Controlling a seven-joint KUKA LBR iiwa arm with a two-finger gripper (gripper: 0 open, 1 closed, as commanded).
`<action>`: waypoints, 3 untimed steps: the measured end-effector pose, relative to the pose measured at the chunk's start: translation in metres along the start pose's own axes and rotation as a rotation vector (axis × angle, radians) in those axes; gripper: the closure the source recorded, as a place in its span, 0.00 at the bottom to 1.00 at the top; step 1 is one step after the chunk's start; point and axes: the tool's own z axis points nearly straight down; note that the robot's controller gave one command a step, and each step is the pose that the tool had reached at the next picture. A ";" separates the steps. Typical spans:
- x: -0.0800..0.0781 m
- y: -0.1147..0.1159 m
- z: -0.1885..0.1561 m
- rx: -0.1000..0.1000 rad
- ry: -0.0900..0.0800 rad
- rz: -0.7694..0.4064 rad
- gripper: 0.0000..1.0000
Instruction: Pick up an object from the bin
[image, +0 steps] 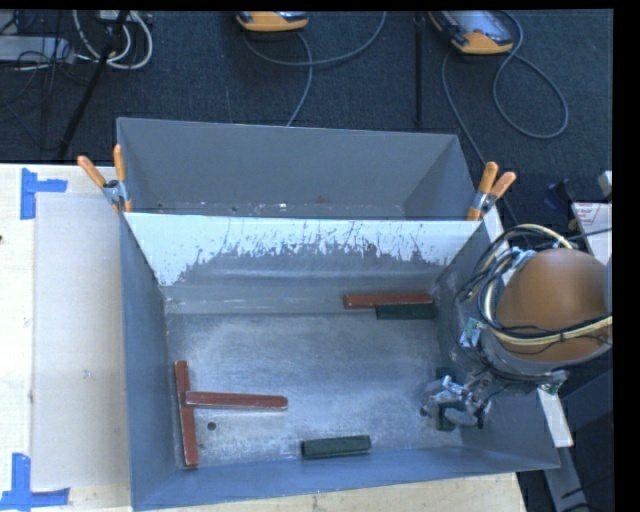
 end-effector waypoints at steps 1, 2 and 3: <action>-0.030 -0.013 -0.080 0.013 -0.006 0.004 1.00; -0.028 -0.011 -0.076 0.004 -0.002 0.009 0.00; -0.028 0.013 0.003 -0.002 -0.007 -0.504 0.00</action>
Offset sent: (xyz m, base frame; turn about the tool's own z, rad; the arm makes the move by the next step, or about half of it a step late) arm 0.0257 0.0155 0.0762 0.0062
